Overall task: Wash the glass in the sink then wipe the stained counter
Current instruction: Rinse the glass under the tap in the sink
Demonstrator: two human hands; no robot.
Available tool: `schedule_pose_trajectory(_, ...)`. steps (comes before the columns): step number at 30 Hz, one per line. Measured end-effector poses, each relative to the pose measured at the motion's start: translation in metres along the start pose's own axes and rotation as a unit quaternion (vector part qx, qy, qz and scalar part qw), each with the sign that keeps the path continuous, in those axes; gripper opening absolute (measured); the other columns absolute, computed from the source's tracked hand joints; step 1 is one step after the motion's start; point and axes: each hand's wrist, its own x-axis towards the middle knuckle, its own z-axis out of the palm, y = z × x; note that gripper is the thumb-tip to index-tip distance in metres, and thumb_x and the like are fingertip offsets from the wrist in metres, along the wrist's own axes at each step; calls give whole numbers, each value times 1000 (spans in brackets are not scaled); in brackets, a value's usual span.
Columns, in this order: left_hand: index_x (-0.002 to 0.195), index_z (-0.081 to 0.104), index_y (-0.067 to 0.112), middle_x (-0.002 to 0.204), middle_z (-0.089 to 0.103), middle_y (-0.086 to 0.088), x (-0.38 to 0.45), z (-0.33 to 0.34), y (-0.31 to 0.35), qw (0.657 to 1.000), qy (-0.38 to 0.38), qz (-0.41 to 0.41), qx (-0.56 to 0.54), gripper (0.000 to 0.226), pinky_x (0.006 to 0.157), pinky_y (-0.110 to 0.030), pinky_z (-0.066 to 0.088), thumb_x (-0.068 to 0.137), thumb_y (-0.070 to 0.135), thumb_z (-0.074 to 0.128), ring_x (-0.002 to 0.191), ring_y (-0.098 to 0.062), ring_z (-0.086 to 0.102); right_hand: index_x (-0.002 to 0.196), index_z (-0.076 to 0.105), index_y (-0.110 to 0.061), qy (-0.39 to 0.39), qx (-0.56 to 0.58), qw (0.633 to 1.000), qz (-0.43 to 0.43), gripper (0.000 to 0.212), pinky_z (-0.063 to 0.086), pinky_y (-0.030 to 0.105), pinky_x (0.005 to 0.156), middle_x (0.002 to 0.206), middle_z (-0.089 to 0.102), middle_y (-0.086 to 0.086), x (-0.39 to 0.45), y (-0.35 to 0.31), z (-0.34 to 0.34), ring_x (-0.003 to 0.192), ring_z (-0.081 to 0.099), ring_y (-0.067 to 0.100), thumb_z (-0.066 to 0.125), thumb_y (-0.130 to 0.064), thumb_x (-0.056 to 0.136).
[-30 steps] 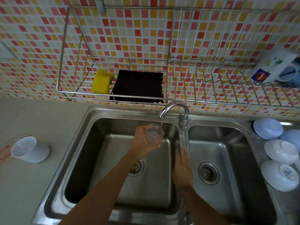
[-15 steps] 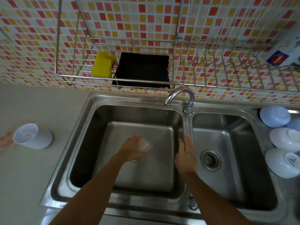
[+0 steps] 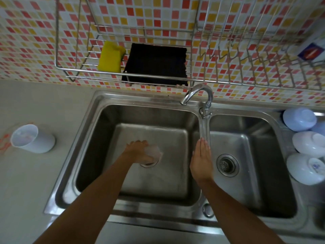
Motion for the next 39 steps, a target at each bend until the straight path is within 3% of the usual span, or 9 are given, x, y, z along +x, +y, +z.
schedule_pose_trajectory(3,131,46,28,128,55,-2,4,-8,7,998,-8,1,62,74,107,-50,28,70,67,62,122,-28,47,141,31,9,9,16,1000,2,59,22,47,113,146,34,28,0,0,1,138,31,37,6,-28,102)
schedule_pose_trajectory(7,126,51,24,127,58,0,5,-14,10,996,-21,-12,86,76,110,-52,26,69,74,57,122,-25,50,141,31,8,0,18,1000,4,55,20,46,114,148,33,27,1,1,1,140,29,35,17,-26,100)
schedule_pose_trajectory(13,132,41,17,128,52,-7,-12,-11,-4,999,12,-17,-38,82,93,-41,49,67,53,76,113,-28,53,148,18,1,-42,36,998,12,64,10,39,118,156,18,19,2,3,-1,146,13,29,7,-39,99)
schedule_pose_trajectory(16,140,27,16,141,33,-11,-36,-9,-13,996,34,-9,-83,93,95,-48,49,67,38,81,121,-33,45,150,19,-5,-57,66,996,24,64,3,36,119,159,10,14,3,2,-9,147,3,25,24,-43,99)
schedule_pose_trajectory(19,141,24,7,144,28,-17,-63,-12,-22,989,103,23,-100,96,103,-38,39,69,32,82,129,-33,39,148,29,-10,-59,156,985,48,62,12,37,118,158,17,11,-1,-13,-27,146,12,27,50,-34,96)
schedule_pose_trajectory(24,136,33,4,134,35,-13,-109,-28,-30,953,216,74,-199,90,97,-31,40,65,22,86,120,-27,45,137,47,-13,24,278,960,12,48,33,34,108,143,46,8,-9,-74,-78,131,43,24,59,-21,91)
schedule_pose_trajectory(28,131,39,17,126,44,-1,-127,-46,-46,915,287,109,-261,87,93,-33,49,60,35,87,108,-13,52,132,50,-24,96,327,937,-71,39,43,30,99,134,51,-6,3,-146,-143,121,48,9,54,-25,93)
schedule_pose_trajectory(33,128,41,25,125,53,8,-130,-73,-67,881,323,153,-309,86,89,-33,54,57,52,81,109,-1,56,126,56,-14,216,340,899,-173,32,39,21,98,127,54,-1,46,-236,-228,118,48,9,53,-15,94)
schedule_pose_trajectory(39,129,43,31,127,54,11,-127,-103,-94,857,326,189,-352,86,94,-42,52,56,43,87,118,-10,55,132,53,-12,117,220,956,-156,39,35,36,106,137,47,11,132,-303,-243,130,38,27,50,-22,94)
